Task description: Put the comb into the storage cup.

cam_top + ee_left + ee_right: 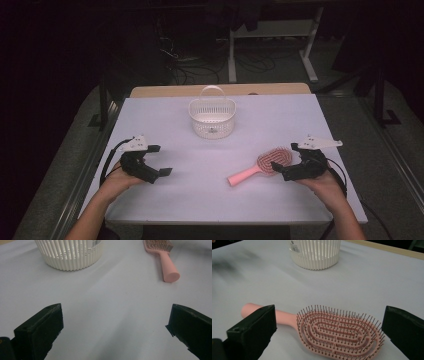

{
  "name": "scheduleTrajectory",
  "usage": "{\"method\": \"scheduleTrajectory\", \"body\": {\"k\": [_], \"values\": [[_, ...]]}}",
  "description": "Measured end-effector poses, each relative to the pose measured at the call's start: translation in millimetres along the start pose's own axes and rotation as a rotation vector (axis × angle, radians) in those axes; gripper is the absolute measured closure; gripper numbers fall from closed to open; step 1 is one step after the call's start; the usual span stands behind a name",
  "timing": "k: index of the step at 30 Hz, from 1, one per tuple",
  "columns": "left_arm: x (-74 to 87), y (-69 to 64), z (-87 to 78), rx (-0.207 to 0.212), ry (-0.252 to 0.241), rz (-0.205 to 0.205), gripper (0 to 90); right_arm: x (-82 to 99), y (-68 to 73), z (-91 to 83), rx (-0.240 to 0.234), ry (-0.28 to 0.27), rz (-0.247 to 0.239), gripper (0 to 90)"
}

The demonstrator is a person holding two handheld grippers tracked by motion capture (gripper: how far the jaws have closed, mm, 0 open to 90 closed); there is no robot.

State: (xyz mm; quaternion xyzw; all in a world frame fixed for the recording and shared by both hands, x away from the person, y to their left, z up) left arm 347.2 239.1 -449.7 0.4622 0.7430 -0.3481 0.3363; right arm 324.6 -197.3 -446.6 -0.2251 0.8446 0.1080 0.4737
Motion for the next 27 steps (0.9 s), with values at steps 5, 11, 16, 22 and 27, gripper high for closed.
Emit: {"method": "scheduleTrajectory", "body": {"k": [5, 11, 16, 22, 27], "values": [[0.1, 0.4, -0.6, -0.001, -0.001, 0.0, 0.0, 0.1, 1.4, 0.2, -0.005, 0.002, -0.005, 0.0], [-0.3, 0.1, 0.1, 0.002, -0.001, 0.0, 0.0, -0.3, 5.4, -0.7, -0.025, 0.009, -0.013, 3.4], [-0.6, 1.4, -0.3, -0.005, -0.004, -0.009, 0.0, -3.2, 13.6, -2.9, -0.091, 0.021, -0.027, 15.2], [0.5, -0.1, -3.7, -0.012, -0.003, -0.007, 0.0, -4.2, 27.8, 3.0, -0.171, 0.058, -0.07, 32.3], [0.9, -0.8, -6.4, -0.008, -0.016, -0.007, 0.0, -6.0, 40.0, 6.1, -0.218, 0.072, -0.104, 45.6]]}}
Point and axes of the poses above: each handheld gripper's, and its own axes: z roughly forward along the jaws, x roughly out of its underside, y roughly to its left, the point moved 5 cm from there along z, roughly forward along the jaws, and after that the axes turned 13 degrees about x, right-handed, at the moved point
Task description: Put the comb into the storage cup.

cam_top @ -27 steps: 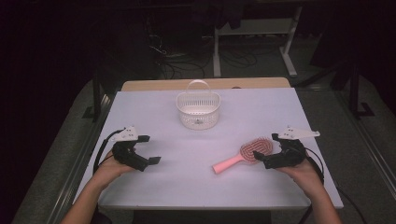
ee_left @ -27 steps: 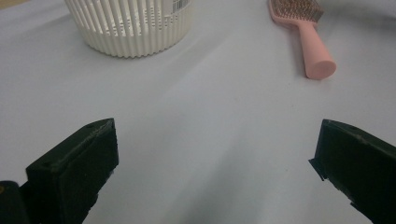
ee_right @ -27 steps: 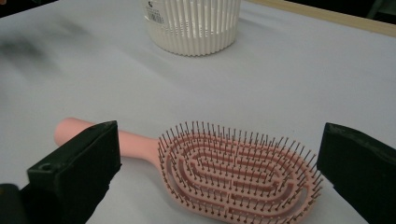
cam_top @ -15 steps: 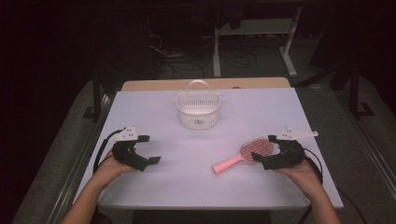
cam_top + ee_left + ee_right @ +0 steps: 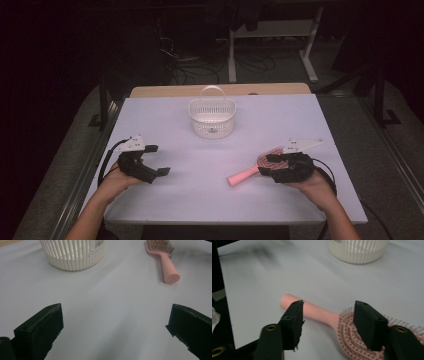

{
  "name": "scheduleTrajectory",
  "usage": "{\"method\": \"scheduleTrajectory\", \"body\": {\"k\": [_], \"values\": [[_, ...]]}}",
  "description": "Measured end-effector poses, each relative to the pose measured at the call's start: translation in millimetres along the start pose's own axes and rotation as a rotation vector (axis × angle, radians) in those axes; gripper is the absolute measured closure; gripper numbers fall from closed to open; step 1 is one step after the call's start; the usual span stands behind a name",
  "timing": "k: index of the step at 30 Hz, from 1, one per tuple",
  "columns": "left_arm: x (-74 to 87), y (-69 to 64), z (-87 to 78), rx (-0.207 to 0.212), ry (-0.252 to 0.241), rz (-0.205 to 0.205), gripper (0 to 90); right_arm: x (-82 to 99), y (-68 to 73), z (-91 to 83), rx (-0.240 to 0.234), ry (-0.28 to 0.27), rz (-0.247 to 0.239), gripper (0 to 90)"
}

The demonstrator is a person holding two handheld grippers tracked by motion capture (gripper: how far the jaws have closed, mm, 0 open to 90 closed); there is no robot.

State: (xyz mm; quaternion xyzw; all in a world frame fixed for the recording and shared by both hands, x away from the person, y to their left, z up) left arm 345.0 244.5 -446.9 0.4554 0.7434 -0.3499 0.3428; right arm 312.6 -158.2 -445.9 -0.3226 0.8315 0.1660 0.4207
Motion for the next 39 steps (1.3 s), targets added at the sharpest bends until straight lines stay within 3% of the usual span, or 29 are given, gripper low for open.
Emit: {"method": "scheduleTrajectory", "body": {"k": [4, 14, 26, 39], "values": [[-1.1, -0.8, 0.2, 0.007, -0.007, 0.003, 0.0, -1.8, 10.8, 4.0, -0.043, 0.019, -0.03, 60.3], [-2.4, -2.0, 3.8, 0.018, 0.001, 0.013, 0.0, 1.6, 22.6, 15.2, -0.098, 0.071, -0.061, 83.0], [-2.0, -2.9, 5.4, 0.023, 0.005, 0.013, 0.0, 4.6, 33.4, 34.0, -0.132, 0.127, -0.09, 88.4], [-1.8, -3.3, 6.2, 0.026, 0.005, 0.012, 0.0, -0.5, 37.5, 43.5, -0.14, 0.137, -0.109, 88.4]]}}
Point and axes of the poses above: each handheld gripper's, and its own axes: z roughly forward along the jaws, x roughly out of its underside, y roughly to its left, the point moved 5 cm from there along z, roughly forward along the jaws, and after that the axes turned 13 degrees about x, right-handed, at the moved point
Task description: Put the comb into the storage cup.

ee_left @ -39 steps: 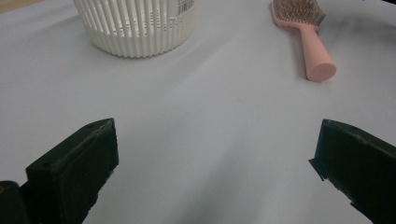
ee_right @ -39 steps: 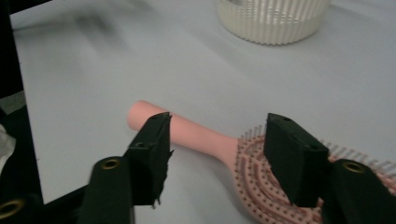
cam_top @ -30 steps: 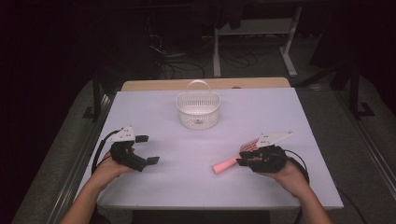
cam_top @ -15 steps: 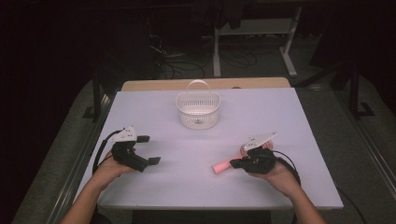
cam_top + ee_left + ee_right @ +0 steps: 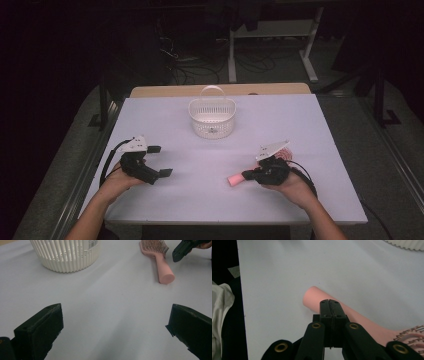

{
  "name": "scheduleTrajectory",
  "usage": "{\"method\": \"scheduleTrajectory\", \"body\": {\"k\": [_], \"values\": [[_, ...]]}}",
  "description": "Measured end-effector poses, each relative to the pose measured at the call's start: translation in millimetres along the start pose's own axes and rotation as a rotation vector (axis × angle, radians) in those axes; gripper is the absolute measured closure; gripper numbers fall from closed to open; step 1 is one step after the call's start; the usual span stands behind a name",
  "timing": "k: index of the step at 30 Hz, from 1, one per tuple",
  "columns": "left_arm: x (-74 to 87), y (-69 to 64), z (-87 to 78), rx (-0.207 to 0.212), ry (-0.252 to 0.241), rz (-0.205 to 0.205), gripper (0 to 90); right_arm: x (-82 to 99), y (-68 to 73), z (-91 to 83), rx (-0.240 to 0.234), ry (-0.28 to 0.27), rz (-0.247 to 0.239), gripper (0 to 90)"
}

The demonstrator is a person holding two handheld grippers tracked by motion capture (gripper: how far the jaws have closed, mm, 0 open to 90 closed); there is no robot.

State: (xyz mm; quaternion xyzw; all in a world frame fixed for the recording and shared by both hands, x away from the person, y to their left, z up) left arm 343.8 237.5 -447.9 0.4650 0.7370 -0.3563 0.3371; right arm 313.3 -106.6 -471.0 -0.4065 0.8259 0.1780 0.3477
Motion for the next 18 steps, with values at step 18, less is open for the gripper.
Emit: {"method": "scheduleTrajectory", "body": {"k": [18], "values": [[0.2, -0.3, -0.1, 0.002, 0.002, 0.0, 0.0, 3.3, 5.5, 14.2, -0.004, 0.057, -0.034, 88.4]]}}
Point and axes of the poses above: each handheld gripper's, and its own axes: z roughly forward along the jaws, x roughly out of its underside, y roughly to its left, the point moved 5 cm from there along z, roughly forward along the jaws, and after that the axes turned 13 degrees about x, right-handed, at the moved point
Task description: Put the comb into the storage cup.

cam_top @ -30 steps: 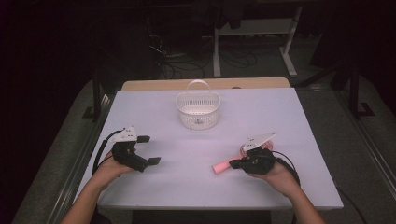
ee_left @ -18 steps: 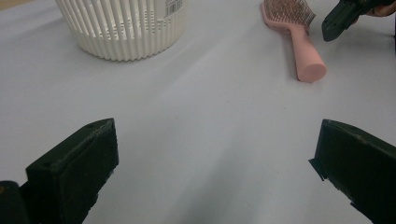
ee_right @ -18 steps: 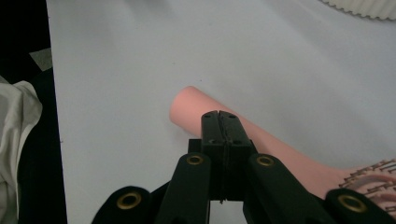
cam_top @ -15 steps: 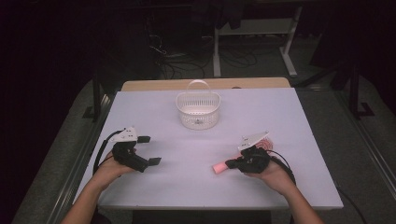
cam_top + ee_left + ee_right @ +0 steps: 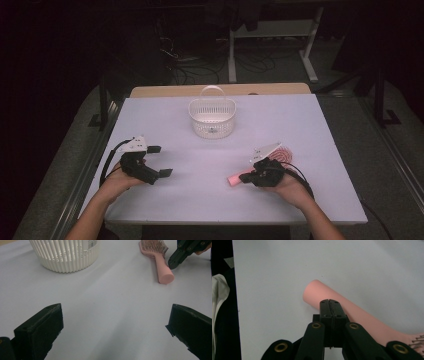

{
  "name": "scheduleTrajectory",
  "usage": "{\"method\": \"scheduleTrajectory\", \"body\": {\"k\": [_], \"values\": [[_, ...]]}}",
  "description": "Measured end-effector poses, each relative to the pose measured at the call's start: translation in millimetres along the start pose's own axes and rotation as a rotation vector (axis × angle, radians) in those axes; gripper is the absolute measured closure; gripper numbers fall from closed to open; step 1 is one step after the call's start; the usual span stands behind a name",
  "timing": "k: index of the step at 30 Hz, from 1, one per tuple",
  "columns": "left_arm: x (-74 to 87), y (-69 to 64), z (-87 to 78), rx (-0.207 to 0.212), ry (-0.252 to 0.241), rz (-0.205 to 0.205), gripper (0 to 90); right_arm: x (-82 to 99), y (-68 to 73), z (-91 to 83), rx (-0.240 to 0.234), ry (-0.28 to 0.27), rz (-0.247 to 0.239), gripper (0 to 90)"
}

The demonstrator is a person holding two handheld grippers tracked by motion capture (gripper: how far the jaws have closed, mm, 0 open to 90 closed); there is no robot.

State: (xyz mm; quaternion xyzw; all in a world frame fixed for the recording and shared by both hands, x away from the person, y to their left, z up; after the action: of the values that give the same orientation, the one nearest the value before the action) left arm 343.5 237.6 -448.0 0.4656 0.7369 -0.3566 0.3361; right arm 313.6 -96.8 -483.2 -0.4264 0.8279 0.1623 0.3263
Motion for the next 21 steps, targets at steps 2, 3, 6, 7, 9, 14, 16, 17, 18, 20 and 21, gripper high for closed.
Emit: {"method": "scheduleTrajectory", "body": {"k": [2, 3, 6, 7, 9, 14, 16, 17, 18, 20, 21], "values": [[0.0, 0.0, 0.0, 0.0, 0.0, 0.0, 0.0, -0.1, 0.1, 0.3, 0.0, 0.0, 0.0, 88.4], [-0.1, 0.0, 0.0, 0.0, 0.0, 0.001, 0.0, -0.4, 0.3, 0.4, -0.001, -0.001, 0.001, 88.4], [-0.4, -0.3, 0.3, 0.0, -0.001, 0.001, 0.0, -2.8, 0.1, 1.4, -0.003, -0.006, -0.004, 88.4], [-0.4, -0.7, 0.6, 0.001, -0.003, 0.0, 0.0, -3.2, 0.5, 1.7, -0.004, -0.007, -0.003, 88.4], [-0.3, -1.0, 0.8, 0.004, -0.002, 0.0, 0.0, -3.3, 0.7, 1.8, -0.004, -0.007, -0.005, 88.4], [-0.3, -0.6, 1.2, 0.004, 0.001, 0.001, 0.0, -4.6, 0.4, 3.0, -0.005, -0.005, -0.007, 88.4], [-0.3, -0.8, 1.2, 0.004, 0.001, 0.001, 0.0, -4.9, 0.3, 3.3, -0.005, -0.005, -0.007, 88.4], [-0.3, -0.8, 1.2, 0.004, 0.001, 0.001, 0.0, -5.1, 0.6, 3.4, -0.005, -0.004, -0.006, 88.4], [-0.2, -0.8, 1.2, 0.005, 0.002, 0.002, 0.0, -5.1, 0.7, 3.4, -0.005, -0.004, -0.005, 88.4], [-0.4, -0.8, 1.4, 0.005, 0.001, 0.001, 0.0, -5.4, 0.9, 3.5, -0.004, -0.003, -0.005, 88.4], [-0.5, -0.9, 1.6, 0.005, 0.001, 0.001, 0.0, -5.9, 0.6, 3.8, -0.002, -0.002, -0.008, 88.4]]}}
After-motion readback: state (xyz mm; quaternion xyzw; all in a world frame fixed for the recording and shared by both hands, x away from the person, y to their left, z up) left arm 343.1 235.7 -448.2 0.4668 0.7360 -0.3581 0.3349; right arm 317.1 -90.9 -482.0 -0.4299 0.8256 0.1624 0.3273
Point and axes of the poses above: each handheld gripper's, and its own axes: z roughly forward along the jaws, x roughly out of its underside, y roughly to its left, the point moved 5 cm from there along z, roughly forward along the jaws, and after that the axes turned 13 degrees about x, right-handed, at the moved point
